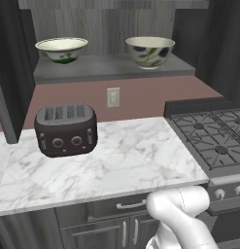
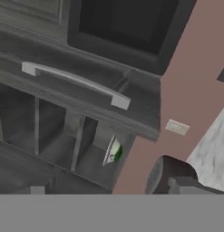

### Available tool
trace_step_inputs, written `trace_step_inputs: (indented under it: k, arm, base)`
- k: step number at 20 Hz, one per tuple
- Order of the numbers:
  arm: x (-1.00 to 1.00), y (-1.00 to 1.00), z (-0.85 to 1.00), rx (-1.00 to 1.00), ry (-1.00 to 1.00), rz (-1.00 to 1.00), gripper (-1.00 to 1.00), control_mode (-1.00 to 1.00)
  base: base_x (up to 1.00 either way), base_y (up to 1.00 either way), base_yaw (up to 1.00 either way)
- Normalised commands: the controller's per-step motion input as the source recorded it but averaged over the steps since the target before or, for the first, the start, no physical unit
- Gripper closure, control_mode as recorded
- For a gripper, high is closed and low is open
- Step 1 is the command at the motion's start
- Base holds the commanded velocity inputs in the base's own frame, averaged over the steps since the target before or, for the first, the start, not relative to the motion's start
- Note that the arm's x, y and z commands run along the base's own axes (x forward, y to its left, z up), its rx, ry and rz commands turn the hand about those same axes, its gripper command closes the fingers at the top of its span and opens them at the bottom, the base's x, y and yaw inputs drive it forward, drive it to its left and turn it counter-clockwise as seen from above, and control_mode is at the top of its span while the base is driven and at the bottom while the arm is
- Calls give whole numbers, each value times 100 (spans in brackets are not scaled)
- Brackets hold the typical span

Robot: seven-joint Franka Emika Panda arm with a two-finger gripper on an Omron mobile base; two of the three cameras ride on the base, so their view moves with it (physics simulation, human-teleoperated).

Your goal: Open the cabinet. Pick the bowls from the counter and place them in the cabinet. Then close the cabinet.

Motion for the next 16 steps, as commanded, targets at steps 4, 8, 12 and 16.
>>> trace_step_inputs:
  k: [4,8,12,16]
  arm:
    - [38,-68,-24,8,0,16,-100,-100]
    - [43,-76,-9,11,3,22,-100,-100]
    - [51,-52,0,10,13,16,-100,-100]
    - [69,-16,0,2,19,11,-100,-100]
  base:
    - [0,0,0]
    - [0,0,0]
    - [0,0,0]
    - [0,0,0]
